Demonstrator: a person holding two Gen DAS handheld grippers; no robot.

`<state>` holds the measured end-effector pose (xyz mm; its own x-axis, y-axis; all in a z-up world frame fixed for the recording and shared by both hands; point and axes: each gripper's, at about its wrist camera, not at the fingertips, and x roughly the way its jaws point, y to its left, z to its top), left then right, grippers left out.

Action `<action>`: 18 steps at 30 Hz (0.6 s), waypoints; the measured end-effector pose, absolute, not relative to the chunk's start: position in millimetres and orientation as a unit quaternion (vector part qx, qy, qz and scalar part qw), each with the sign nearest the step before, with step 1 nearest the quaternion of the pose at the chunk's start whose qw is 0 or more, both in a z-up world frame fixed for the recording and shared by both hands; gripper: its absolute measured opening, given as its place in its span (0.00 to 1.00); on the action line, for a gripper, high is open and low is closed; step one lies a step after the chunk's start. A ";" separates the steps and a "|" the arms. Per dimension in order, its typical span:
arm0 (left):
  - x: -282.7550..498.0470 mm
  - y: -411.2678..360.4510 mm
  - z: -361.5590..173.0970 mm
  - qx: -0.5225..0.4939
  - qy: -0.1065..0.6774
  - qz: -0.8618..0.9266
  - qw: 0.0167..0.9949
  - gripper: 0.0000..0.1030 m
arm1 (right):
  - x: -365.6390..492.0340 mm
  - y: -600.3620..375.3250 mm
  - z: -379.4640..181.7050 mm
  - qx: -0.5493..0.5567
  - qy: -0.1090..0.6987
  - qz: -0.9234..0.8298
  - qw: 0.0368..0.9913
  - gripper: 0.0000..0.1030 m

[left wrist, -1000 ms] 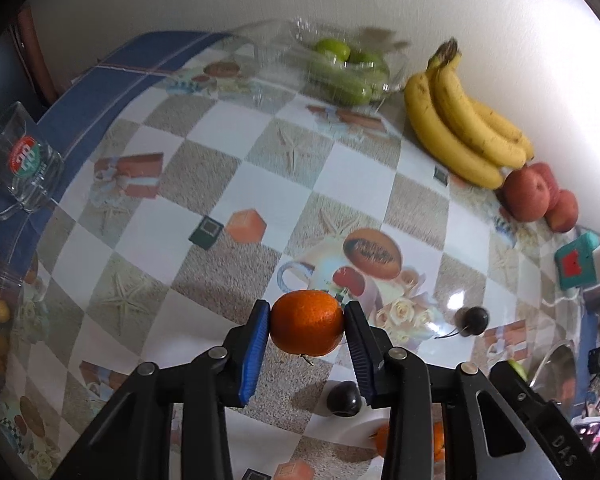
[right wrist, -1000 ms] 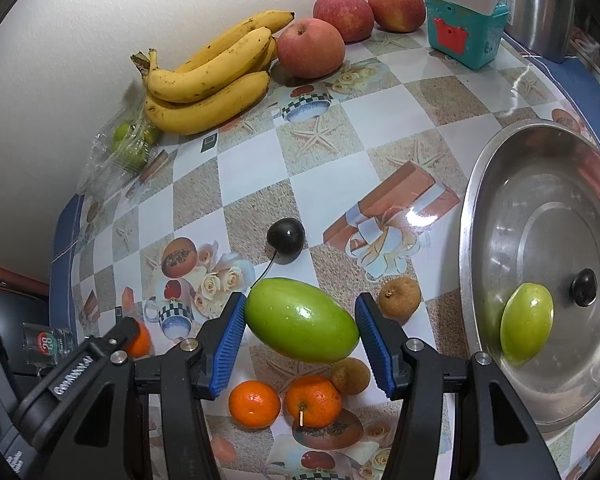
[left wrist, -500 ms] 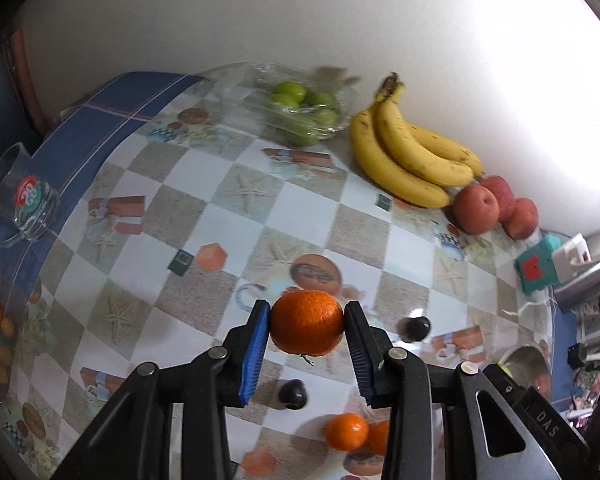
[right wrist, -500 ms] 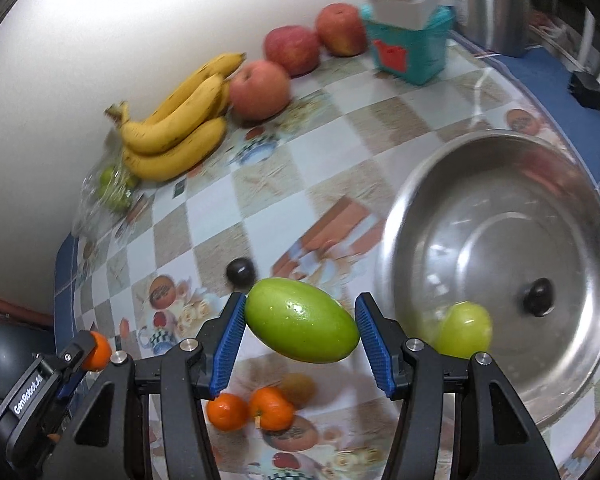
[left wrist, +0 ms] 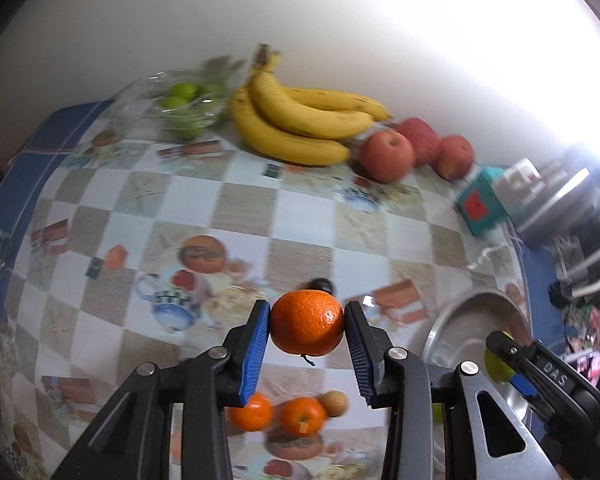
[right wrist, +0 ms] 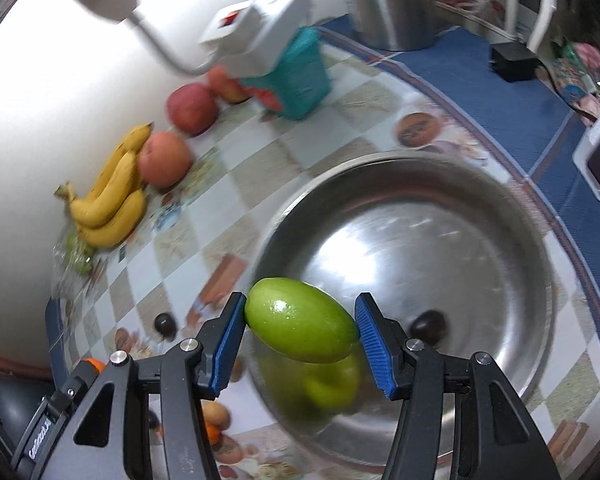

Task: Organize fruits
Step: 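Carry the orange in the left tool and the mango in the right tool over the steel basin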

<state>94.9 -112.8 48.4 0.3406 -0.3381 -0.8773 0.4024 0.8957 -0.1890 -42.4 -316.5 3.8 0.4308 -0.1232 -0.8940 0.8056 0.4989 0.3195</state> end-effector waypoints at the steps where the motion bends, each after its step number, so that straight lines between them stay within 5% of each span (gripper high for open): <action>1: 92.1 -117.9 47.7 0.033 0.528 -0.232 0.816 0.40 | -45.2 -320.5 3.3 0.394 0.433 -0.314 0.747 0.56; 18: 27.4 -227.8 15.5 0.138 0.510 -0.335 0.780 0.40 | -77.7 -372.2 -9.8 0.414 0.429 -0.341 0.727 0.56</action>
